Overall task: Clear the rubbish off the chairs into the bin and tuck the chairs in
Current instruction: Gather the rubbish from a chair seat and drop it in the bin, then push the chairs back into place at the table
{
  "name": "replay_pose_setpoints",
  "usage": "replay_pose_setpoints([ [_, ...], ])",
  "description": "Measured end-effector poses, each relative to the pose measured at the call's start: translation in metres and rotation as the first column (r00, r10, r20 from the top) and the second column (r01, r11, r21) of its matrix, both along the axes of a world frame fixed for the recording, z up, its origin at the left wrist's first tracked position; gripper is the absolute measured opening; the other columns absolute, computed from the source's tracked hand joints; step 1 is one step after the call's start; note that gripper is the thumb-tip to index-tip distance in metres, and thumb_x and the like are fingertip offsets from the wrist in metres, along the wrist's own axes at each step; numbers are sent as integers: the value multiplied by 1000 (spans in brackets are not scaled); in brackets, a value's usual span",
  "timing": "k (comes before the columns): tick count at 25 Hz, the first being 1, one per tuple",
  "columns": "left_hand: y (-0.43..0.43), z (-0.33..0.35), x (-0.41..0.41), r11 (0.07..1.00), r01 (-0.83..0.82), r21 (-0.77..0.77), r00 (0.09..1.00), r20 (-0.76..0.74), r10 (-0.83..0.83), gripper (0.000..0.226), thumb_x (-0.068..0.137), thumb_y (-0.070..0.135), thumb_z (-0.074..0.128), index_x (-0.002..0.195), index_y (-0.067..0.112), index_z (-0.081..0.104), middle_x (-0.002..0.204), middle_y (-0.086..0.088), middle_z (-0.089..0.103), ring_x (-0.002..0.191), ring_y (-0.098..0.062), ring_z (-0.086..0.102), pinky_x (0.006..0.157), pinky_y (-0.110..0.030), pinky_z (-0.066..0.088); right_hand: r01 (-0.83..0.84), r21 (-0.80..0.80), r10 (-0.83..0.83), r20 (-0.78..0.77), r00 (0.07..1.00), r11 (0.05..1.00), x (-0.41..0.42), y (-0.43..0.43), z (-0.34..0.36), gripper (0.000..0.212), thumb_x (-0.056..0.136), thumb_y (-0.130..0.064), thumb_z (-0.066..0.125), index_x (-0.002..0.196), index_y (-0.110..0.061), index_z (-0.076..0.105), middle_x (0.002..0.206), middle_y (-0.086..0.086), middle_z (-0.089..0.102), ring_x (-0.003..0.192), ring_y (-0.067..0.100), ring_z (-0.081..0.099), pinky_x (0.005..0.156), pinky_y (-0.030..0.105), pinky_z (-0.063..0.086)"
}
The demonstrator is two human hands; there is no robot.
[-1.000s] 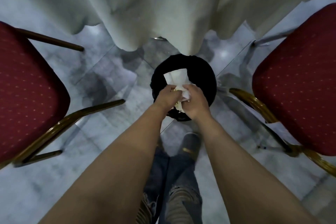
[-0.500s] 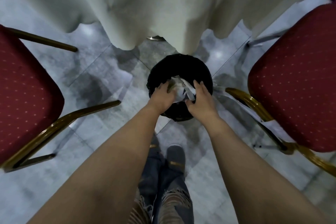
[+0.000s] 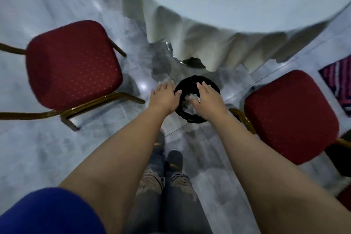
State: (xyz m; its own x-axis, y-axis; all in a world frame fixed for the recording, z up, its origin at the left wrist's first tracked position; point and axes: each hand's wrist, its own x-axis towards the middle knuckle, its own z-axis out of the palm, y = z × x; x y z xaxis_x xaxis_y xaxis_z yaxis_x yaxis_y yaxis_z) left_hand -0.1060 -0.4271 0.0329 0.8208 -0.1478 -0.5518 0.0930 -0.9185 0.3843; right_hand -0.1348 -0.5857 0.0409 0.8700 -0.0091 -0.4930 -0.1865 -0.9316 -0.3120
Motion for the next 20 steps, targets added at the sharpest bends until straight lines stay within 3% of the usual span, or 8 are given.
replay_pose_setpoints([
  [6, 109, 107, -45, 988, -153, 9, 965, 218, 147, 58, 103, 41, 26, 153, 13, 17, 162, -9, 12, 149, -27, 7, 120, -47, 7, -288, -10, 286, 150, 946, 958, -22, 86, 93, 60, 103, -43, 36, 153, -10, 27, 161, 11, 27, 149, 25, 21, 121, 37, 18],
  [10, 199, 140, -70, 943, -332, 27, 911, 268, 313, 58, 104, 41, 23, 155, 16, 15, 163, -6, 9, 150, -24, 4, 121, -44, 4, -432, -30, 427, 226, 875, 901, -29, 168, 126, 59, 103, -42, 36, 152, -9, 29, 160, 11, 28, 149, 25, 22, 120, 37, 17],
  [14, 304, 154, -96, 888, -455, 65, 854, 315, 414, 57, 104, 43, 21, 154, 17, 14, 162, -5, 10, 150, -23, 5, 121, -44, 4, -506, 23, 481, 274, 833, 863, -45, 266, 136, 61, 103, -47, 33, 154, -14, 25, 162, 6, 26, 150, 21, 20, 122, 38, 17],
  [20, 459, 175, -118, 848, -519, 102, 788, 440, 430, 55, 104, 38, 23, 153, 12, 19, 161, -10, 14, 149, -26, 7, 120, -46, 6, -545, 111, 492, 310, 813, 831, -73, 414, 135, 59, 104, -45, 30, 156, -18, 20, 164, 1, 18, 152, 17, 12, 123, 37, 15],
])
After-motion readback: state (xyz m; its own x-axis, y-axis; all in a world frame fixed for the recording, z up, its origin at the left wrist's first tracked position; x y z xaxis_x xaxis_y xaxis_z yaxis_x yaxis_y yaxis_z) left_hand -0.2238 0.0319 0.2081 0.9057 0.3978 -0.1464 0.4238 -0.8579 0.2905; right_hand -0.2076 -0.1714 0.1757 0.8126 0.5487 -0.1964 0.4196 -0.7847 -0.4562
